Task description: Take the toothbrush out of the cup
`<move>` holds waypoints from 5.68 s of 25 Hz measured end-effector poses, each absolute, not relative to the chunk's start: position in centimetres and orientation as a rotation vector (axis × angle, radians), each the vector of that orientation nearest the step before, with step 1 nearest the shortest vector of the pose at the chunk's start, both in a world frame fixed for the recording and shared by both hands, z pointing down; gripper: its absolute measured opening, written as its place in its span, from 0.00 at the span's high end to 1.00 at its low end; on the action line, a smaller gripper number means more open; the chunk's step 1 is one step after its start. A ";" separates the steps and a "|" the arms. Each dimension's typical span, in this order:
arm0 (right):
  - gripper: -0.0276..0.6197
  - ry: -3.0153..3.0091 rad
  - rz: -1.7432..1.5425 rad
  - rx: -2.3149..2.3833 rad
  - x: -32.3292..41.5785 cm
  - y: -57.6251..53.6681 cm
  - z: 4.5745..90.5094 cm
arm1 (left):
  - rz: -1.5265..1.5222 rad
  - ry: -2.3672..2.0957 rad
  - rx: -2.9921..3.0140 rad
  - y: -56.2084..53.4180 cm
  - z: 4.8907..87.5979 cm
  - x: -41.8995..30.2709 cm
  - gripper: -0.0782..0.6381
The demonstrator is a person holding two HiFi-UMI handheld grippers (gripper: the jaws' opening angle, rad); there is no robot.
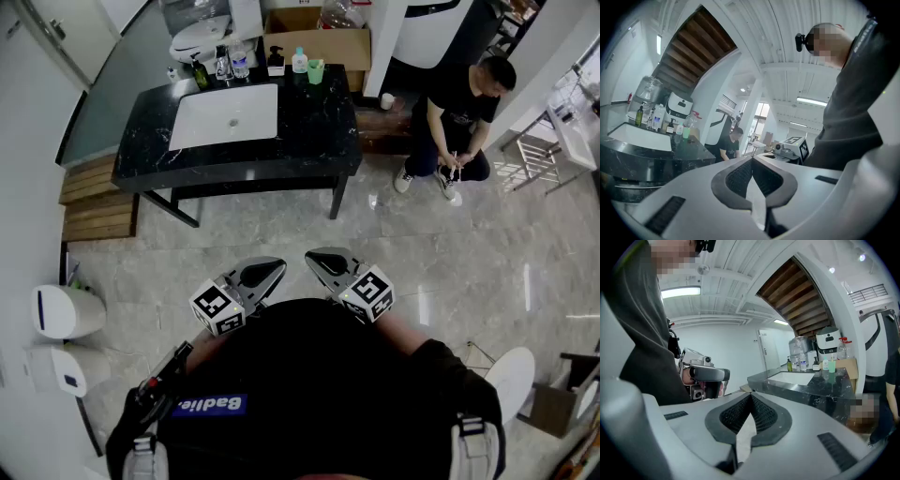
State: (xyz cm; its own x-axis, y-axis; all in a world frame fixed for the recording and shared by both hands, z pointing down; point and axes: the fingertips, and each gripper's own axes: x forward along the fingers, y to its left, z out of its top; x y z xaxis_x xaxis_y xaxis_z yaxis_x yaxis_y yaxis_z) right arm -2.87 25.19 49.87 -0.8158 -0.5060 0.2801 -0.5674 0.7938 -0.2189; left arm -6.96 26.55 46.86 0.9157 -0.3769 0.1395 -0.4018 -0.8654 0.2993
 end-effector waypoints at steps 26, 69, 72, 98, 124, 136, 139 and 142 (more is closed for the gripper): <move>0.94 -2.776 0.483 0.840 0.6 23.4 50.5 | 0.091 -0.626 2.739 25.1 46.7 -4.1 0.88; 0.94 -2.689 0.515 1.035 0.5 1.3 51.1 | 0.051 -0.485 2.757 2.5 47.8 -6.0 0.88; 0.94 -2.670 0.529 1.076 -0.6 -0.8 50.4 | 0.050 -0.438 2.757 0.0 47.9 -7.0 0.88; 0.94 -2.642 0.574 1.075 1.3 -9.8 51.2 | 0.077 -0.445 2.734 -8.9 47.8 -5.6 0.88; 0.94 -2.641 0.433 0.954 8.1 -20.5 53.4 | 0.068 -0.778 2.694 -14.2 47.2 -1.8 0.88; 0.94 -2.615 0.442 0.944 7.4 -23.4 54.8 | 0.080 -0.833 2.681 -14.3 47.8 -2.8 0.88; 0.94 -2.604 0.456 0.921 6.9 -23.4 55.3 | 0.078 -0.838 2.679 -14.3 47.9 -3.0 0.88; 0.94 -2.582 0.474 0.911 6.7 -23.7 55.9 | 0.077 -0.837 2.665 -14.4 48.0 -3.2 0.88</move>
State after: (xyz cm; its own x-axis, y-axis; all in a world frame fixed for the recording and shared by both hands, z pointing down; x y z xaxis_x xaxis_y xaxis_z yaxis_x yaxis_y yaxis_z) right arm 6.75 -23.71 55.92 -0.7269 -0.5288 0.4381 -0.6499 0.7358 -0.1901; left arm -3.18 -14.36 48.02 0.8244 -0.5451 0.1525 -0.5637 -0.7663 0.3084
